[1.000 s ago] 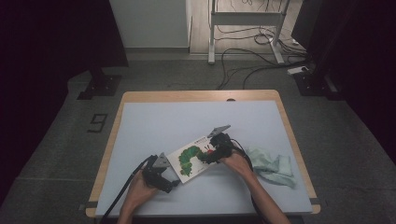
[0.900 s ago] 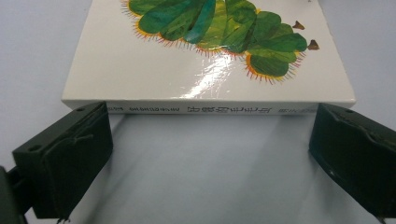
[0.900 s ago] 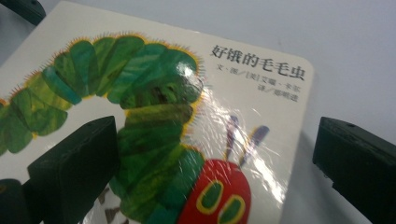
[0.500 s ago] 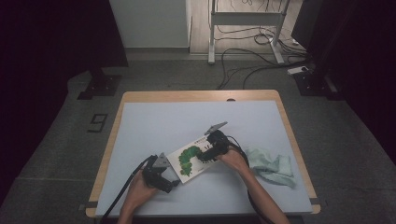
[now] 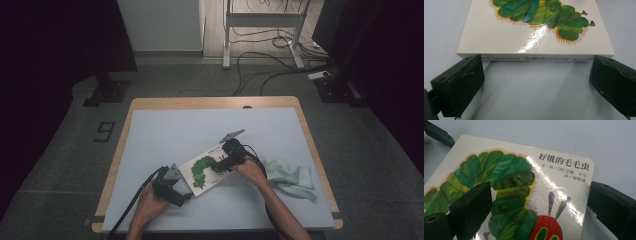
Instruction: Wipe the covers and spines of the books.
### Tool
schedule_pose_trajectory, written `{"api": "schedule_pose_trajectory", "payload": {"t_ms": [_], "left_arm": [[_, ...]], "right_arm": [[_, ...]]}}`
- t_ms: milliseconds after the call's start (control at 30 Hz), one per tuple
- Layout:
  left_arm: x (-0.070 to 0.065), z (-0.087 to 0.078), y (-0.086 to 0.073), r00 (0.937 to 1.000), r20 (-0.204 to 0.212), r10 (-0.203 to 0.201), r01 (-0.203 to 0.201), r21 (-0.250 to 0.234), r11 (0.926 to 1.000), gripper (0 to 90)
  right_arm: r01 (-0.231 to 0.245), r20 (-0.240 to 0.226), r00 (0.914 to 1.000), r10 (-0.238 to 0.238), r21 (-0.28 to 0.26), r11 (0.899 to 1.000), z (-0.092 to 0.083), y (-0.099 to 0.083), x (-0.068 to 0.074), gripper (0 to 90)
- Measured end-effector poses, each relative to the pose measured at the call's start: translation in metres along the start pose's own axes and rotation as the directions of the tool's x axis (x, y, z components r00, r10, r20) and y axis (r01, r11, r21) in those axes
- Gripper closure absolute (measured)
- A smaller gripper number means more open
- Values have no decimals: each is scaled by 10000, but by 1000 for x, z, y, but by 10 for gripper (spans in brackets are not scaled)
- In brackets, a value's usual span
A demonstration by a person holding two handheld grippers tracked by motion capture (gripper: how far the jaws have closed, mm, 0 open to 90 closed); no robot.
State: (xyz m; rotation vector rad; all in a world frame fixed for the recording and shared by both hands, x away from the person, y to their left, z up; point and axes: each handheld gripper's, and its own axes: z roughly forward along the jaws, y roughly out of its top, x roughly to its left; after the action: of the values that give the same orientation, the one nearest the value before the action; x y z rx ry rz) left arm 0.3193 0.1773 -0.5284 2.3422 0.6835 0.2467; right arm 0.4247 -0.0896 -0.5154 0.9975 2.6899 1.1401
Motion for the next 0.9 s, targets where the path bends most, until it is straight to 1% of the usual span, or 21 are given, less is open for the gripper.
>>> {"api": "schedule_pose_trajectory", "payload": {"t_ms": [100,133,200,333,467,567,667,833,900], "left_arm": [[0,0,0,10000,5,1,-1,-6,10000,0],[0,0,0,10000,5,0,0,-6,10000,0],[0,0,0,10000,4,1,-1,-5,10000,0],[0,0,0,10000,10,-5,5,-13,10000,0],[0,0,0,10000,13,-5,5,-11,10000,0],[0,0,0,10000,13,-5,5,-12,10000,0],[0,0,0,10000,3,-7,7,-9,10000,0],[0,0,0,10000,1,2,-2,-1,10000,0],[0,0,0,10000,-2,5,-5,2,10000,0]], "right_arm": [[66,15,10000,-66,-17,10000,2,0,-1,60],[113,86,9999,-113,-25,9999,4,0,-1,64],[343,244,9991,-344,42,9994,7,2,-2,60],[193,135,9997,-194,62,9998,10,3,-4,63],[-256,-232,9994,253,-145,9996,6,3,-8,74],[-268,-326,9991,260,-253,9993,1,3,-8,72],[-379,-354,9987,362,-487,9981,-6,6,-6,74],[-364,-419,9986,330,-837,9958,-18,12,-2,83],[-325,-380,9988,293,-866,9957,-20,12,0,84]]}}
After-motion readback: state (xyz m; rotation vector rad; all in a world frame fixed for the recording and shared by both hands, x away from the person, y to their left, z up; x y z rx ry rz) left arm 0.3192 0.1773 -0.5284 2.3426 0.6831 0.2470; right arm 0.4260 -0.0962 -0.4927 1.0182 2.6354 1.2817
